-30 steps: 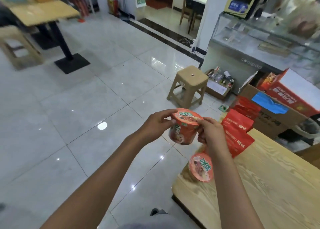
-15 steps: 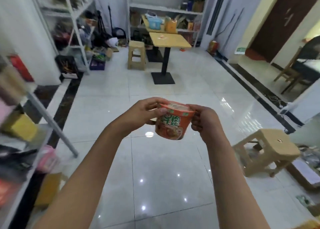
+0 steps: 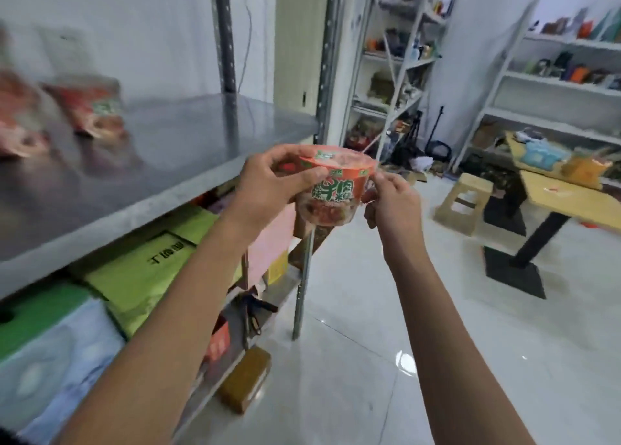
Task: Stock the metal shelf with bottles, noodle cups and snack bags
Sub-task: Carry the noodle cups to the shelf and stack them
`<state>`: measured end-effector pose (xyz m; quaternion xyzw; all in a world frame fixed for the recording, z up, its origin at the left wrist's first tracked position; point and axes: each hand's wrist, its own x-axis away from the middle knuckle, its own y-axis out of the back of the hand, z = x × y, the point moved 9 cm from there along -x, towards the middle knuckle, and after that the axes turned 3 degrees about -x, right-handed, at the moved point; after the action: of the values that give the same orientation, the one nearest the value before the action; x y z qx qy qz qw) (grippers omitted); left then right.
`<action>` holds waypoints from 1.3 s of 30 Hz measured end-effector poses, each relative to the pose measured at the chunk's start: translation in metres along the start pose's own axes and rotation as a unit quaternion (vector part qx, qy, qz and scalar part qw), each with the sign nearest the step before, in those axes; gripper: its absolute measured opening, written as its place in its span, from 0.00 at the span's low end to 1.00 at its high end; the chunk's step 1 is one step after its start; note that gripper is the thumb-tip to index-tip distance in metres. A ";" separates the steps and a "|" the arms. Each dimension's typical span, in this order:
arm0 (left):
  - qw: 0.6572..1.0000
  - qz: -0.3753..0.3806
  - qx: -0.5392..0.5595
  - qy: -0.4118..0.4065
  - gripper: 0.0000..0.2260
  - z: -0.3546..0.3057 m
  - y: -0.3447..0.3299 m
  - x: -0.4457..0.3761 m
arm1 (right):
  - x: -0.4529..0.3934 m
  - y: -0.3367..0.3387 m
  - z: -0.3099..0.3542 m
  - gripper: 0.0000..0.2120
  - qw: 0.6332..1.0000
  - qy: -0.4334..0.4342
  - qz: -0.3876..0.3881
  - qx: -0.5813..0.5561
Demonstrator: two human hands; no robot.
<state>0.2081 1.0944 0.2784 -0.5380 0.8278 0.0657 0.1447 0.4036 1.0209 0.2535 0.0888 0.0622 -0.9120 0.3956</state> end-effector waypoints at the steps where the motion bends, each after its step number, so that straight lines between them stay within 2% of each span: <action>1: 1.000 -0.024 -0.008 -0.006 0.13 -0.007 0.024 -0.008 | -0.007 -0.028 0.005 0.10 1.000 0.008 0.025 0.003; 5: 0.988 -0.126 -0.074 -0.052 0.15 -0.035 0.105 -0.029 | -0.028 -0.122 0.021 0.10 0.994 0.055 0.094 0.025; 11: 0.954 -0.252 -0.129 -0.101 0.12 -0.056 0.180 -0.042 | -0.044 -0.240 0.010 0.10 0.974 0.036 0.223 0.013; 17: 0.896 -0.374 -0.210 -0.113 0.17 -0.066 0.244 -0.052 | -0.056 -0.348 -0.001 0.09 0.934 0.043 0.352 0.043; 23: 0.848 -0.454 -0.240 -0.134 0.14 -0.086 0.285 -0.086 | -0.059 -0.429 -0.013 0.09 0.866 0.046 0.489 0.089; 27: 0.811 -0.482 -0.302 -0.138 0.15 -0.097 0.304 -0.119 | -0.050 -0.452 -0.013 0.12 0.823 0.129 0.536 0.136; 30: 0.798 -0.491 -0.327 -0.123 0.15 -0.096 0.315 -0.143 | -0.038 -0.448 -0.009 0.15 0.791 0.194 0.561 0.150; 37: 0.760 -0.539 -0.351 -0.092 0.13 -0.068 0.346 -0.161 | -0.041 -0.452 -0.013 0.09 0.782 0.212 0.576 0.107; 39: 0.752 -0.552 -0.352 -0.077 0.13 -0.065 0.350 -0.160 | -0.041 -0.455 -0.018 0.12 0.778 0.220 0.576 0.118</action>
<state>-0.0606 1.3611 0.3730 -0.9073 0.2916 0.3022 0.0198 0.0998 1.3621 0.2645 0.3524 -0.0232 -0.4695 0.8092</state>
